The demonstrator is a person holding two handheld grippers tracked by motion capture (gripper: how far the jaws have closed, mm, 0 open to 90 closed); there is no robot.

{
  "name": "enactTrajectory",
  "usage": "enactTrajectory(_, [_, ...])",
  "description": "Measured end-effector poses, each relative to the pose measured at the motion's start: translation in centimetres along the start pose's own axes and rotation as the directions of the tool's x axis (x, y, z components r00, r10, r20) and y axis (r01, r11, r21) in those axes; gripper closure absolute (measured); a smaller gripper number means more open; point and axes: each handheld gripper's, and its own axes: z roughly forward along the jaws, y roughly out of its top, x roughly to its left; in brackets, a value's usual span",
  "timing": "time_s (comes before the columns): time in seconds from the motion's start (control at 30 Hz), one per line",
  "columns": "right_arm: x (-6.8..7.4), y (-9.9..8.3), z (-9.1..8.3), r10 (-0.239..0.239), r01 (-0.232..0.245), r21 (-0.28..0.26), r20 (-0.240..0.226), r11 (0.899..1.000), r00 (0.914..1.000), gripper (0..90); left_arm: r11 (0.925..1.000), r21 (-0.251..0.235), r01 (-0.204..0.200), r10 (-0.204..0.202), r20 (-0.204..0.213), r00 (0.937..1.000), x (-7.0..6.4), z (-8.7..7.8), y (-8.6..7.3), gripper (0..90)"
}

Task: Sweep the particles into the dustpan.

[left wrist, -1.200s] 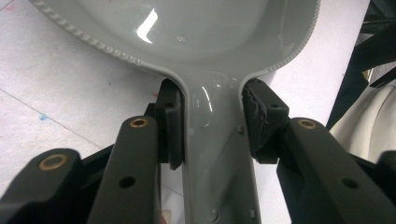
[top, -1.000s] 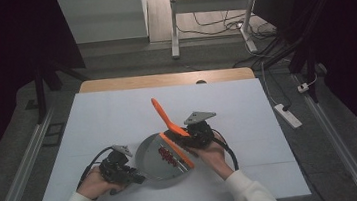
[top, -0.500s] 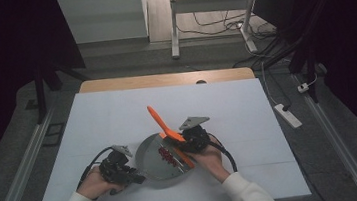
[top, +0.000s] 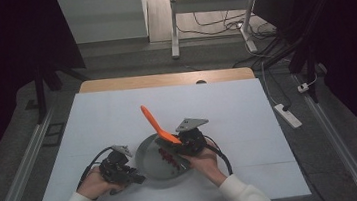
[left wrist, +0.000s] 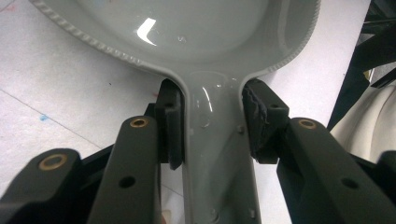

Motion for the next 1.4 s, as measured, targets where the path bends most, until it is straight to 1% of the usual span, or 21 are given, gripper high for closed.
enactTrajectory(0.1, [-1.1,0.0,-0.7,0.015,-0.015,-0.012,0.022,1.0,0.9996,70.4,0.9999,-0.007,-0.009,0.009,-0.006,0.9999,0.0,-0.1,0.0,61.4])
enactTrajectory(0.23, [-1.5,0.1,-1.1,0.009,-0.008,-0.018,0.038,1.0,0.9992,70.4,0.9998,-0.018,-0.012,0.012,-0.011,0.9999,-0.1,-0.1,-0.1,61.4])
enactTrajectory(0.4, [-2.0,0.3,-1.9,0.007,-0.006,-0.025,0.042,1.0,0.9991,70.3,0.9994,-0.03,-0.016,0.015,-0.017,0.9997,-0.2,-0.2,-0.2,61.4])
enactTrajectory(0.5, [-2.4,0.3,-2.3,0.011,-0.01,-0.031,0.046,0.999,0.9989,70.4,0.999,-0.039,-0.02,0.019,-0.033,0.9993,-0.2,-0.4,-0.2,61.3])
enactTrajectory(0.57, [-2.7,0.4,-2.8,0.008,-0.006,-0.032,0.049,0.999,0.9988,70.4,0.9984,-0.055,-0.01,0.007,-0.043,0.9991,-0.2,-0.5,-0.2,61.4])
enactTrajectory(0.73, [-3.4,0.5,-3.9,0.008,-0.005,-0.038,0.06,0.999,0.9982,70.3,0.997,-0.077,0.001,-0.006,-0.06,0.9982,-0.1,-0.8,-0.4,61.3])
enactTrajectory(0.97, [-4.1,0.3,-4.7,0.019,-0.017,-0.034,0.071,0.999,0.9973,70.3,0.9917,-0.126,0.023,-0.034,-0.084,0.9959,-0.2,-1.4,-0.6,61.4])
enactTrajectory(1.17, [-4.2,0.3,-5.2,0.007,-0.005,-0.035,0.077,0.999,0.997,70.3,0.9859,-0.161,0.048,-0.064,-0.095,0.9934,-0.3,-1.8,-0.9,61.4])
enactTrajectory(1.27, [-4.3,0.3,-5.6,0.01,-0.007,-0.039,0.081,0.999,0.9967,70.3,0.9827,-0.179,0.047,-0.067,-0.109,0.9918,-0.4,-2.1,-1.1,61.4])
enactTrajectory(1.4, [-4.3,0.3,-6.1,0.01,-0.006,-0.046,0.085,0.999,0.9964,70.3,0.9775,-0.204,0.055,-0.08,-0.116,0.99,-0.6,-2.4,-1.3,61.3])
